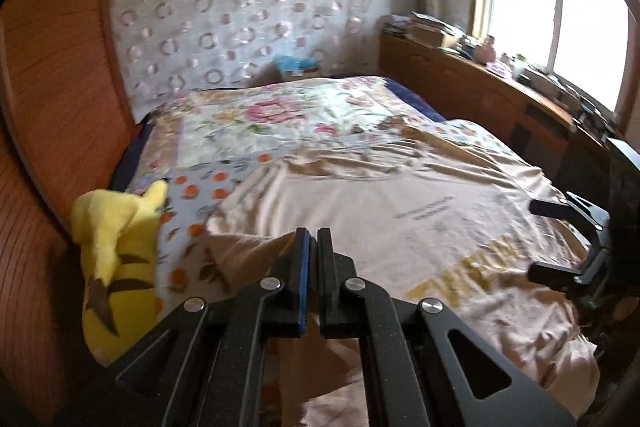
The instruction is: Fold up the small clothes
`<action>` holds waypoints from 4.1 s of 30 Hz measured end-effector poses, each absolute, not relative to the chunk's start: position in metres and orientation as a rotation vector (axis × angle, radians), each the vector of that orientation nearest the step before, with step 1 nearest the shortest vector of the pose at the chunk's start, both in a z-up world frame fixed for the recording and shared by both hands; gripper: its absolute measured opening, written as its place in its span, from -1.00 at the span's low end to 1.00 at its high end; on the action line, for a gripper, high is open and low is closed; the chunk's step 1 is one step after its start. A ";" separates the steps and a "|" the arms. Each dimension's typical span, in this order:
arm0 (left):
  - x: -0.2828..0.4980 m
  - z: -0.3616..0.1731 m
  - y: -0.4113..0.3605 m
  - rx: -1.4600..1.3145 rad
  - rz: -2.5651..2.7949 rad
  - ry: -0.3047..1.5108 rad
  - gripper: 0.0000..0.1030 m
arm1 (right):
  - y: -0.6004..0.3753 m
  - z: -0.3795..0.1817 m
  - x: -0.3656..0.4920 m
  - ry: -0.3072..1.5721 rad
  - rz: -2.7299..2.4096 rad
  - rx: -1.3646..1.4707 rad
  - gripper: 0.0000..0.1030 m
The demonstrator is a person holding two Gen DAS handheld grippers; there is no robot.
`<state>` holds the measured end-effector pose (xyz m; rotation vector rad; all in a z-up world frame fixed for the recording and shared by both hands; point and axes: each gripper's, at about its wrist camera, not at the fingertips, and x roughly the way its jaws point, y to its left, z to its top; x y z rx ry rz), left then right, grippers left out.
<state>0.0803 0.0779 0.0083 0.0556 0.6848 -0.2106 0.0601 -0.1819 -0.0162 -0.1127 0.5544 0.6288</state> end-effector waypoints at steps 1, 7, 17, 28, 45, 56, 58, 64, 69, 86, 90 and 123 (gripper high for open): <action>0.080 0.008 0.072 0.060 -0.221 0.684 -0.92 | -0.181 -0.017 0.060 0.555 0.625 -0.110 1.00; 0.064 0.010 0.071 0.046 -0.201 0.645 -0.38 | -0.174 -0.021 0.059 0.565 0.615 -0.113 1.00; 0.024 -0.006 0.111 -0.009 -0.076 0.599 0.56 | -0.138 -0.015 0.073 0.557 0.719 -0.193 0.62; -0.014 -0.023 0.146 -0.091 0.005 0.559 0.56 | -0.039 -0.026 0.103 0.586 0.967 -0.339 0.21; -0.022 -0.036 0.155 -0.117 0.012 0.563 0.56 | 0.066 -0.084 0.142 0.691 1.058 -0.544 -0.44; -0.017 -0.042 0.146 -0.111 -0.004 0.582 0.56 | 0.027 -0.046 0.156 0.597 1.030 -0.295 -0.89; -0.016 -0.042 0.143 -0.109 -0.007 0.585 0.56 | 0.013 -0.040 0.162 0.577 0.981 -0.266 -0.89; -0.012 -0.044 0.137 -0.104 -0.016 0.597 0.56 | -0.025 -0.052 0.207 0.639 0.704 -0.184 -0.89; -0.007 -0.045 0.133 -0.104 -0.024 0.609 0.56 | -0.037 -0.068 0.218 0.683 0.613 -0.204 -0.13; 0.026 -0.054 0.097 -0.074 -0.083 0.659 0.56 | -0.160 -0.037 0.149 0.610 0.545 -0.219 -0.13; 0.033 -0.052 0.077 -0.054 -0.119 0.665 0.56 | -0.208 -0.044 0.134 0.614 0.465 -0.211 -0.13; 0.108 -0.093 0.002 0.125 -0.238 0.902 0.60 | -0.387 -0.108 0.137 0.800 0.111 -0.030 0.09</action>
